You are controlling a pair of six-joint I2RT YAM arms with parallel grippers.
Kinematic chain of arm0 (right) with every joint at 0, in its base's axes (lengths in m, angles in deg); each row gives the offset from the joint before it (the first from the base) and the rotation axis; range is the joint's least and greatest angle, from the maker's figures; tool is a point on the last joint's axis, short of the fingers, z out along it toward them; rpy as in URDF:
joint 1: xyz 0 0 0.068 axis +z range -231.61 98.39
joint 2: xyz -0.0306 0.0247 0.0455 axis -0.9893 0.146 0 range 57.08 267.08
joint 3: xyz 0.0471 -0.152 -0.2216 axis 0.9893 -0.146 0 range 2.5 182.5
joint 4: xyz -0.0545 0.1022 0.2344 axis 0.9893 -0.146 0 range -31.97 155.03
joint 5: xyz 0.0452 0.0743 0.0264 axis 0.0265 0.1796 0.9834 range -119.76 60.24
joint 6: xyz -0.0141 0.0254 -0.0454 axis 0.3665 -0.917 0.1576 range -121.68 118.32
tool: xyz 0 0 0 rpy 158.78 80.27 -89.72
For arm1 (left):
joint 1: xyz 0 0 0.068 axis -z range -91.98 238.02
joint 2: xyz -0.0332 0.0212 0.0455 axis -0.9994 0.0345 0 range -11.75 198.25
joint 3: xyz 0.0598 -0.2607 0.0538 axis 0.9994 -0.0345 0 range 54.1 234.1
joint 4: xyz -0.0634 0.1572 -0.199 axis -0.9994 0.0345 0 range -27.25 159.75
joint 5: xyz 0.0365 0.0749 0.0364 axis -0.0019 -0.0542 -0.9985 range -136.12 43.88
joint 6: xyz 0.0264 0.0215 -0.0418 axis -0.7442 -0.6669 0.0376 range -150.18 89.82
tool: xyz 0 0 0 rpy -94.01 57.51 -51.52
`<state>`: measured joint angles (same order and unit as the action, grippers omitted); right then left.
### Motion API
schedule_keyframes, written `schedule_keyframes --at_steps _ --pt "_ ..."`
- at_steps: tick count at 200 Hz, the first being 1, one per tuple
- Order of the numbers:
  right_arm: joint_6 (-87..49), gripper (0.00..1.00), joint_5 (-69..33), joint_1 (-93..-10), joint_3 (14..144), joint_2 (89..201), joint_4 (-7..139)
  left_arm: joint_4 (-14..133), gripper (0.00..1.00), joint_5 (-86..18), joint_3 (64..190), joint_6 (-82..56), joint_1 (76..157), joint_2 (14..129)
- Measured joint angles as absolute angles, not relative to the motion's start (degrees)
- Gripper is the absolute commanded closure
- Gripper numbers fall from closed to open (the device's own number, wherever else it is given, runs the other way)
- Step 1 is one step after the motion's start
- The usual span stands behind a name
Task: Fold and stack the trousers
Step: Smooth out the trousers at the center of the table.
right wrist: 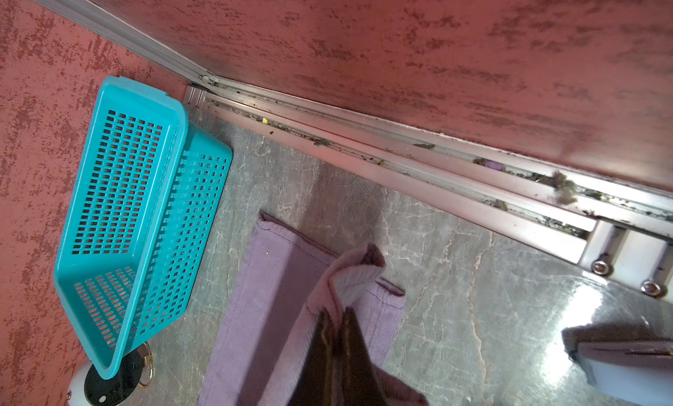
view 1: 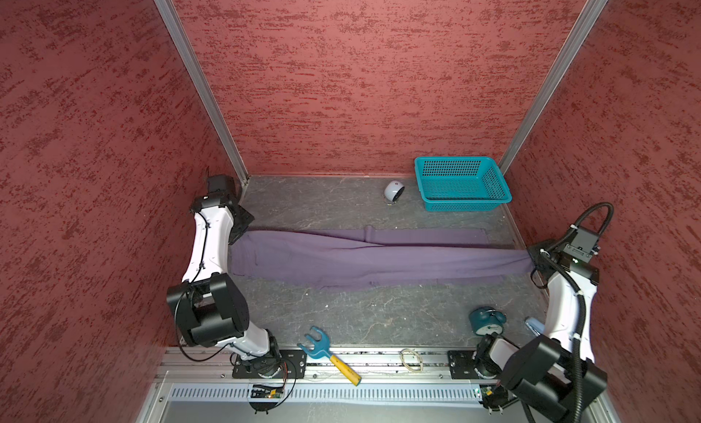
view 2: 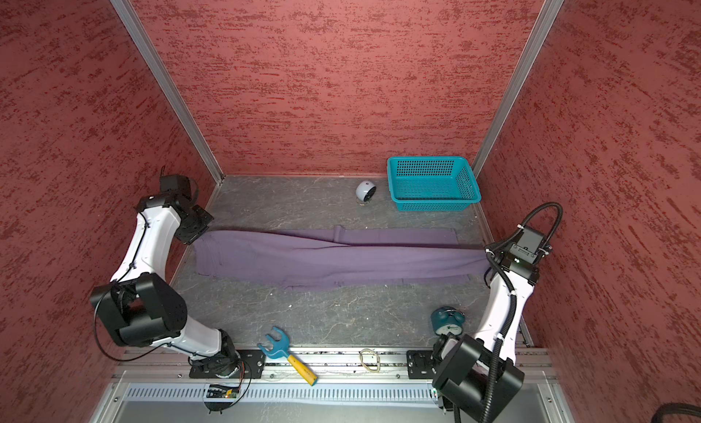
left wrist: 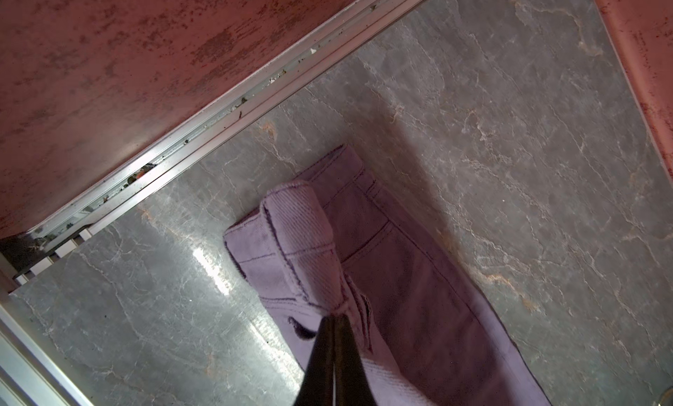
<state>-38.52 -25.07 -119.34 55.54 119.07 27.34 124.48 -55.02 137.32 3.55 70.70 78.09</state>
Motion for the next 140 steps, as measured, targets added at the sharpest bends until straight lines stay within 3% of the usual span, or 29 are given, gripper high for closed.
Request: schedule_keyframes --at_steps 7,25,41,54,66,82,101,126,140 --pt "-38.50 0.93 -25.07 -119.34 55.30 119.12 27.89 124.40 1.00 -55.48 137.47 3.62 70.79 79.29" --pt "-38.50 0.87 -24.94 -119.32 53.48 119.12 29.55 124.20 0.86 -56.53 138.20 3.66 71.14 83.31" --pt "-38.46 0.75 -24.77 -119.32 50.62 119.12 30.79 123.89 0.63 -57.56 139.51 4.10 71.58 87.62" --pt "-38.44 0.59 -24.75 -119.15 48.04 119.05 31.62 123.52 0.45 -58.54 140.82 4.23 71.84 91.12" --pt "-39.00 0.46 -24.77 -118.88 45.79 118.85 32.15 123.46 0.41 -59.42 142.33 4.34 72.17 94.37" --pt "-38.52 0.38 -25.12 -118.78 43.25 118.64 32.13 123.48 0.34 -60.16 144.01 4.97 72.80 97.52" --pt "-38.02 0.40 -26.47 -118.67 42.97 118.59 31.12 123.74 0.34 -61.01 145.34 5.00 74.18 98.81" --pt "-35.79 0.80 -29.05 -117.99 47.36 118.72 29.81 124.27 0.39 -62.13 148.05 4.69 77.65 98.77" --pt "-34.70 0.86 -31.15 -116.06 52.61 120.65 28.94 124.24 0.39 -62.91 148.77 4.12 80.39 98.59"
